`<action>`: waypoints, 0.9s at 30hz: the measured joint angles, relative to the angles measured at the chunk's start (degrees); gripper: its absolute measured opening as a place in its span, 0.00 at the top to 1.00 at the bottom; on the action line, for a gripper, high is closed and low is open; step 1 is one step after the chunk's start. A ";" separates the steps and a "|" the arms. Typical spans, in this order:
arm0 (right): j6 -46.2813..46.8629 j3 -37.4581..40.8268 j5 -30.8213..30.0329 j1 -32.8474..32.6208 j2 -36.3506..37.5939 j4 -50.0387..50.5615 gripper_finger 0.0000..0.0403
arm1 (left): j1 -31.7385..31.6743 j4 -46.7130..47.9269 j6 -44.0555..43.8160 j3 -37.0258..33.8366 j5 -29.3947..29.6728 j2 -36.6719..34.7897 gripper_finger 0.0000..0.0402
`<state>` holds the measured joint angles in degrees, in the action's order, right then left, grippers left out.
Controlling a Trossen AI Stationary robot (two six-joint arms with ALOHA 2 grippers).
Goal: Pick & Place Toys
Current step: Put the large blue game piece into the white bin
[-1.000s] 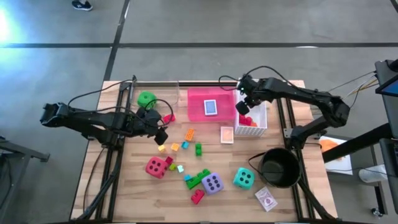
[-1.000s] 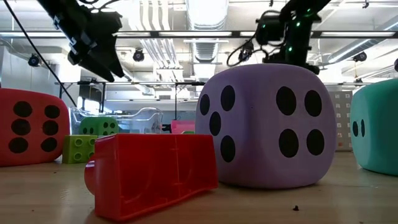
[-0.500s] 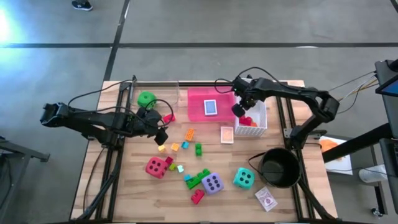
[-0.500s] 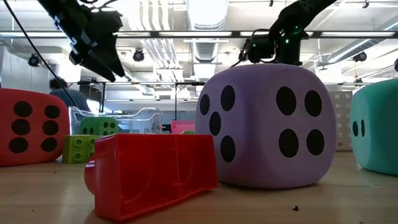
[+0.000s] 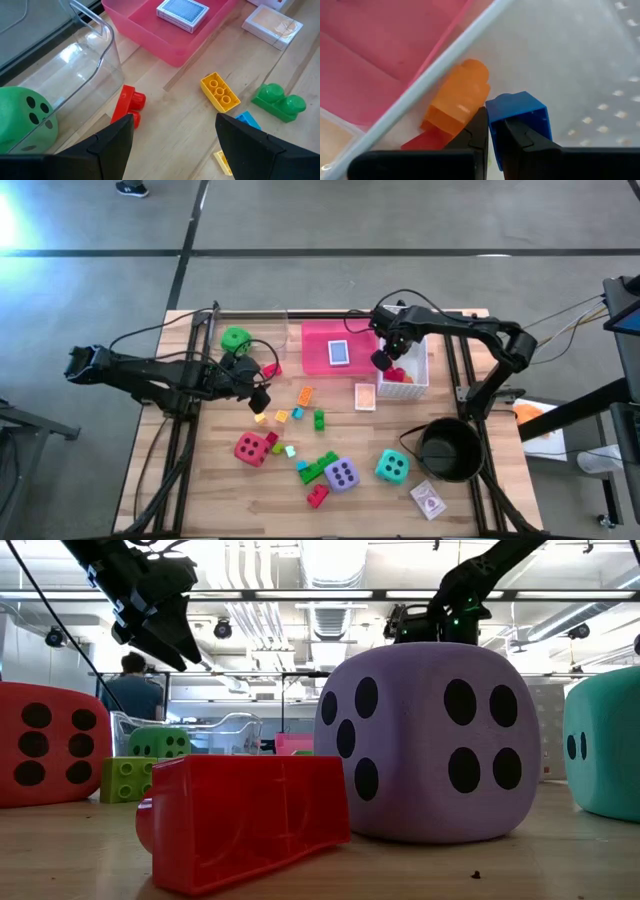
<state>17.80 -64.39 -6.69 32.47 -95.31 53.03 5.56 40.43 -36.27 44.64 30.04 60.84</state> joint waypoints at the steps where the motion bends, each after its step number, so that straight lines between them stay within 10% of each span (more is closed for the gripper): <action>1: -0.13 0.01 0.05 0.00 -0.02 -0.12 0.95 | 0.00 -0.03 0.00 0.00 0.00 0.00 0.29; 27: -1.77 0.07 -0.36 -0.07 0.31 0.11 0.95 | 0.00 0.02 -0.02 0.00 -0.02 0.00 0.29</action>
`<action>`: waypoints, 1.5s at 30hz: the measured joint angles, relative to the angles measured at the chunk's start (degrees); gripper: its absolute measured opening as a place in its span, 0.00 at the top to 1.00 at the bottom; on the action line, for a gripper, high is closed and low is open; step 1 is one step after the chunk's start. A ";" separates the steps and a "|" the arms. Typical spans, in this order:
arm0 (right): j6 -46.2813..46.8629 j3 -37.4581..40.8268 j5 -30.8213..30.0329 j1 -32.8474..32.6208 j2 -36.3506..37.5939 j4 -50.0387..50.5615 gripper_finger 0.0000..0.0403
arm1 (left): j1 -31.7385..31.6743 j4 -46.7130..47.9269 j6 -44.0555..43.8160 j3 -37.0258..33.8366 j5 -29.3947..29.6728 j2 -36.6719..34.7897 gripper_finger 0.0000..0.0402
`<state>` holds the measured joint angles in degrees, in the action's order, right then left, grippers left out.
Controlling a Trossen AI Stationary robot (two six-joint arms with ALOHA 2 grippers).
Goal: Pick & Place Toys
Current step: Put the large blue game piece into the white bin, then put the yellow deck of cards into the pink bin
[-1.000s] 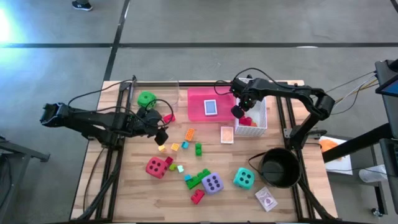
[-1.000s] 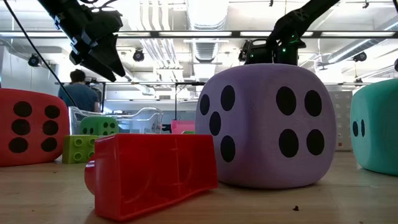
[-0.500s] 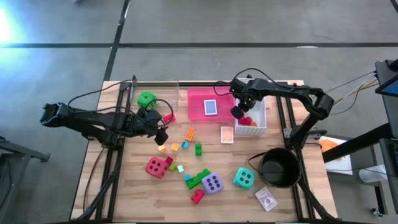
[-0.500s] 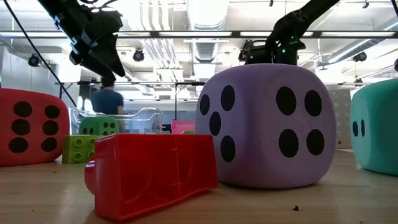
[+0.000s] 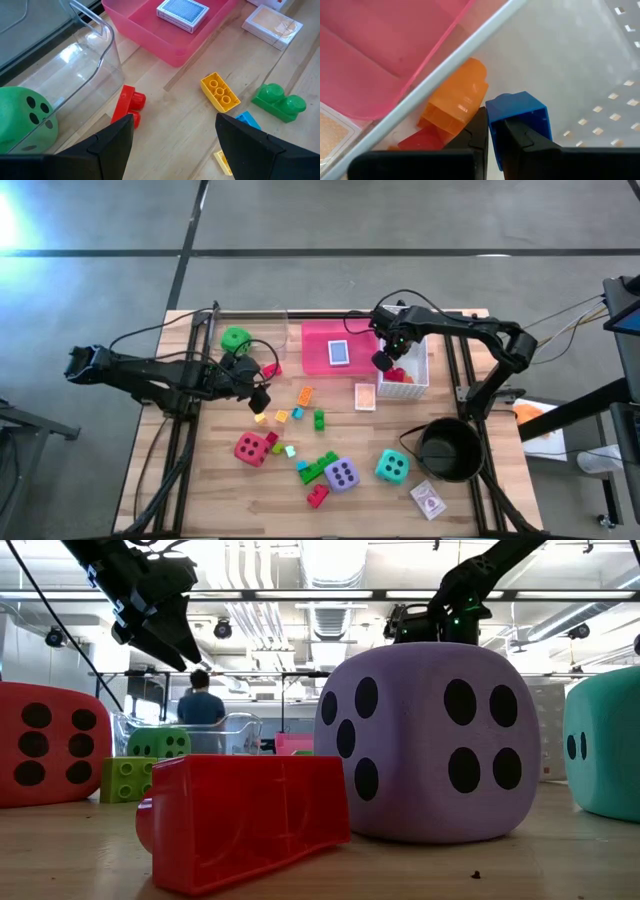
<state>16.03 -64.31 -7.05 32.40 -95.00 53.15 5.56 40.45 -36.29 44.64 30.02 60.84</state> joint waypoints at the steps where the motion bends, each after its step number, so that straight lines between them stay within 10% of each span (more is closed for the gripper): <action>1: 0.00 0.00 0.00 0.00 0.00 0.00 0.95 | 0.00 0.00 0.00 0.00 0.00 0.00 0.29; 21: -0.24 0.04 -0.22 0.00 0.04 0.63 0.50 | 0.00 -0.08 -0.17 0.00 -0.04 0.00 0.29; 45: 12.27 -0.35 -0.42 -10.15 16.18 6.71 0.47 | 0.00 -1.46 -1.03 0.00 -0.04 0.00 0.29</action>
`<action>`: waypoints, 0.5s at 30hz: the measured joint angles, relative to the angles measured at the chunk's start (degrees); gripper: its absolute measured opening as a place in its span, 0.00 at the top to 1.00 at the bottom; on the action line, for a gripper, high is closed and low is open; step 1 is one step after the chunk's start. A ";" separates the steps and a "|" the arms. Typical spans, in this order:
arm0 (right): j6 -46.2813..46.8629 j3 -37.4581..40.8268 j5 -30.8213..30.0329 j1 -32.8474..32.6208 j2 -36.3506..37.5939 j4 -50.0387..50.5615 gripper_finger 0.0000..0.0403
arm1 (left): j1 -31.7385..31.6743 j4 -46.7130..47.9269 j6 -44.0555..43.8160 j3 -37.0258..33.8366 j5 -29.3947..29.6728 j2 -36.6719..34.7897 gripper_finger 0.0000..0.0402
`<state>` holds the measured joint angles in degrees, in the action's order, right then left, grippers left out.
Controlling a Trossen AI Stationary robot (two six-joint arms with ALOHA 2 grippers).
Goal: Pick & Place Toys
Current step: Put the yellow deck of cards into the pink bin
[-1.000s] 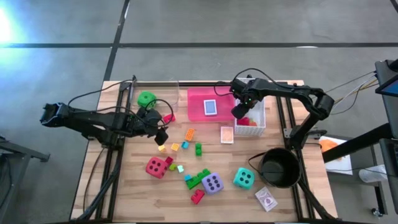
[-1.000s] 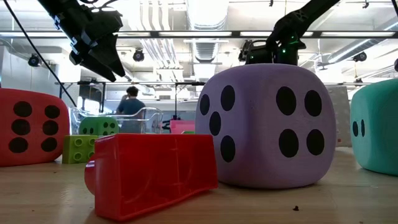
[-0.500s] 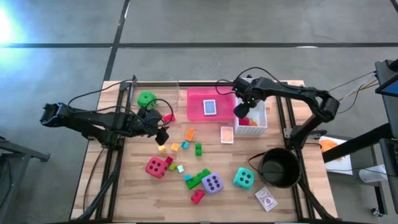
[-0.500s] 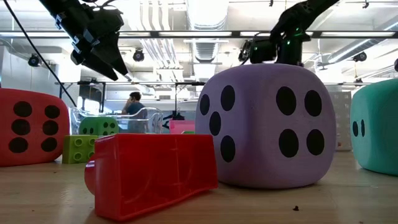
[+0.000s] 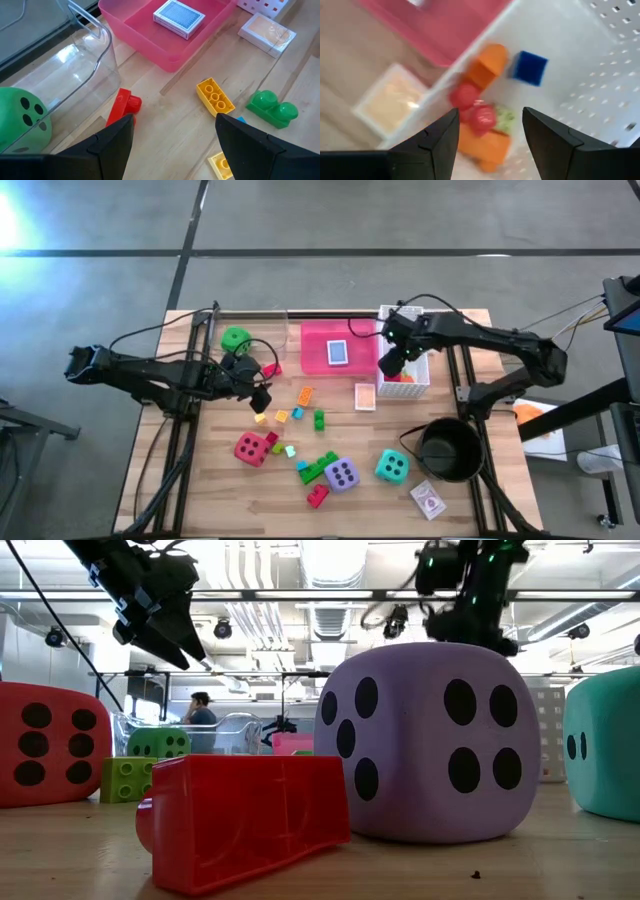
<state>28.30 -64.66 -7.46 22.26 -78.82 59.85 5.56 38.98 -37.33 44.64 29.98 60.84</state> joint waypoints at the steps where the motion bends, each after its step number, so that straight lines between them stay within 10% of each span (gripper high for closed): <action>1: 1.59 -0.42 0.00 -1.49 0.84 0.00 0.47 | 0.00 -0.04 0.20 0.00 0.00 0.00 0.29; 10: 6.63 -9.09 -1.92 -16.59 -0.21 -0.26 0.47 | 2.77 -3.75 5.23 0.00 0.02 0.00 0.29; 15: -5.38 -15.09 -1.97 -20.78 -7.07 -0.06 0.47 | 4.62 -4.89 7.21 0.00 -0.01 0.00 0.29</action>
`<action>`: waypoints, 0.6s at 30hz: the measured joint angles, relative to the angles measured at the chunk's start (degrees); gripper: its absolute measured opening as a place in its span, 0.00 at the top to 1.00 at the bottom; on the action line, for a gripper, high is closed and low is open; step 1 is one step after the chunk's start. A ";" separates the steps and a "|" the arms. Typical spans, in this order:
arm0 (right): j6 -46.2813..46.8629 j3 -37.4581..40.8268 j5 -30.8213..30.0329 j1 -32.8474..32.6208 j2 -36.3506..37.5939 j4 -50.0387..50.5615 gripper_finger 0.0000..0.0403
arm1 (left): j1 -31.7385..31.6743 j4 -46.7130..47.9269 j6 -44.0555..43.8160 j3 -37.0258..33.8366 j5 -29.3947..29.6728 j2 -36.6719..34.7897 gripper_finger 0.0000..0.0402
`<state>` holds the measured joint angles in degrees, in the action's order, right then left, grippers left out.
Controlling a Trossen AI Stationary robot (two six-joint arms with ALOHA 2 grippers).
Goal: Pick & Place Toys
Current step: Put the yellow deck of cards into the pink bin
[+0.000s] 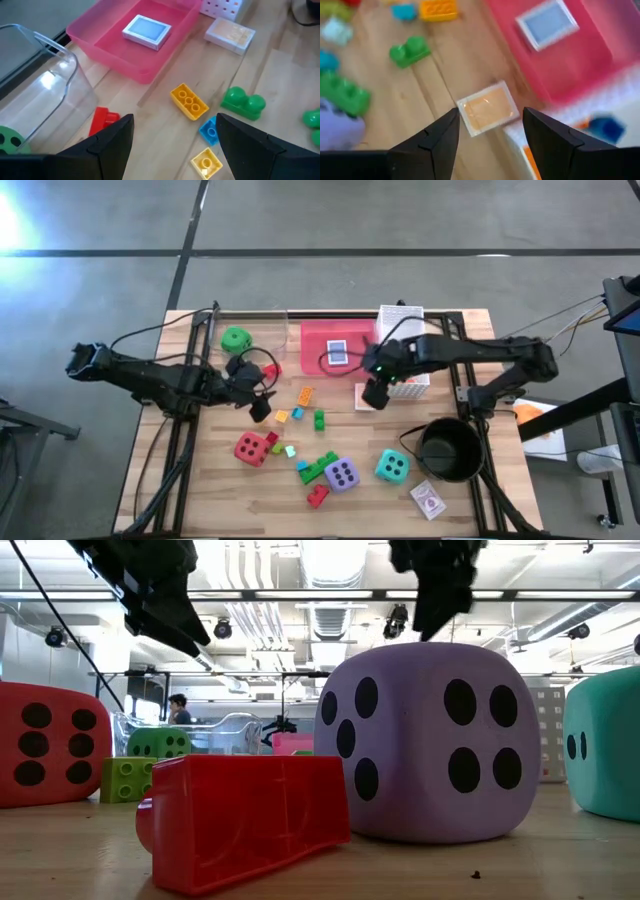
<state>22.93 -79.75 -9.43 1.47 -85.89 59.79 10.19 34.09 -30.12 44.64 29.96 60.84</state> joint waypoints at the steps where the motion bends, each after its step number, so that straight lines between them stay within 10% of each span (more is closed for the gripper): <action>1: -3.51 -0.80 0.00 -0.43 -1.34 0.13 0.47 | 0.19 0.00 0.16 0.00 0.00 0.00 0.29; 18: -36.48 -3.05 6.61 -0.87 -18.18 4.64 0.47 | 0.43 0.70 0.78 0.00 -0.34 0.00 0.29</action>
<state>-13.55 -82.80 -2.82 0.60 -104.07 64.43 10.61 34.79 -29.34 44.64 29.63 60.84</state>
